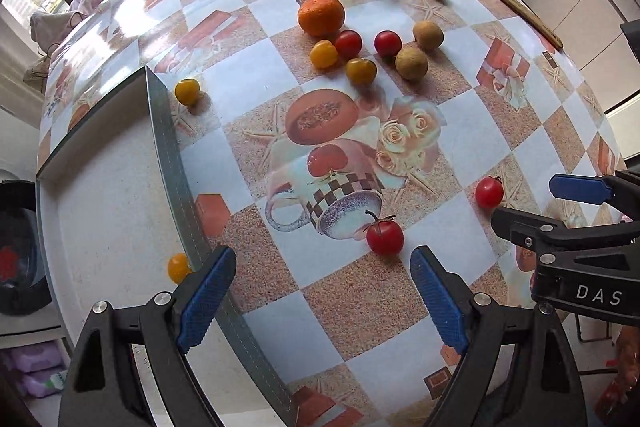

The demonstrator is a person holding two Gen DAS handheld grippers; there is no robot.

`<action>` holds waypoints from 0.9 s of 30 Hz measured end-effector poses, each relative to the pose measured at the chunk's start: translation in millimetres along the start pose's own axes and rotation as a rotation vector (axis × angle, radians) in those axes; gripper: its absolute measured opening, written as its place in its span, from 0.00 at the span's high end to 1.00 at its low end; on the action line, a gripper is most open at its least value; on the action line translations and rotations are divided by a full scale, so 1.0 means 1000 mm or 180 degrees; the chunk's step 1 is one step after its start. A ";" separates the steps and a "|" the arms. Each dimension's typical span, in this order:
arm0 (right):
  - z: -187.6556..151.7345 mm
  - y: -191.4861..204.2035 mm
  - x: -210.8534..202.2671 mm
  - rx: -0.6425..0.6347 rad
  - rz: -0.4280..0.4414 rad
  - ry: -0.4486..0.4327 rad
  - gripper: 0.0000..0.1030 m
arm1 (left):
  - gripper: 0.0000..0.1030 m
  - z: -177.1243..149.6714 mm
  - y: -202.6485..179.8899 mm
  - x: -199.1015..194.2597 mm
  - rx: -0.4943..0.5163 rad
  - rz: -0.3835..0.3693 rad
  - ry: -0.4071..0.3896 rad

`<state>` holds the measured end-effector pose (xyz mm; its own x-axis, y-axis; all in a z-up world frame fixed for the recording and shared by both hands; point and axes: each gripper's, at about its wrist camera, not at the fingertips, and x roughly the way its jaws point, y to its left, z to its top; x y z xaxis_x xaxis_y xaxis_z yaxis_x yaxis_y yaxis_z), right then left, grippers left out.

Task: Organize fruits
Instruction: 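Grasp a red cherry tomato with the left tool while the right tool grasps another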

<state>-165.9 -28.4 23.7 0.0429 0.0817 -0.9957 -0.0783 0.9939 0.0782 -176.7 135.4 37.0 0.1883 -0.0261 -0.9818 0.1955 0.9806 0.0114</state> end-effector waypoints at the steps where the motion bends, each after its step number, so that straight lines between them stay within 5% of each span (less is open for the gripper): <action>1: 0.002 -0.004 0.002 0.0011 0.0055 0.0011 0.27 | 0.13 0.001 0.000 0.004 -0.0003 0.0004 0.0014; 10: 0.023 0.004 0.021 -0.0308 0.0212 0.0141 0.56 | 0.13 0.008 -0.018 0.027 0.0156 0.0049 0.0068; 12: 0.031 0.015 0.023 -0.0332 0.0256 0.0178 0.67 | 0.30 0.011 -0.024 0.031 0.0175 0.0072 0.0107; 13: 0.035 0.023 0.023 -0.0317 0.0269 0.0203 0.75 | 0.30 0.013 -0.026 0.031 0.0155 0.0032 0.0099; 20: 0.039 -0.004 0.015 0.0030 0.0425 0.0205 0.76 | 0.75 0.017 -0.037 0.025 0.0221 -0.0210 0.0125; 27: 0.032 -0.010 -0.005 0.0076 0.0457 0.0127 0.76 | 0.77 0.007 -0.007 0.008 -0.0203 -0.0552 0.0160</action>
<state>-133.9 -36.0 29.8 -0.0065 0.2204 -0.9754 -0.0569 0.9737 0.2204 -169.8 127.1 30.7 0.1084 -0.1877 -0.9762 0.1592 0.9726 -0.1693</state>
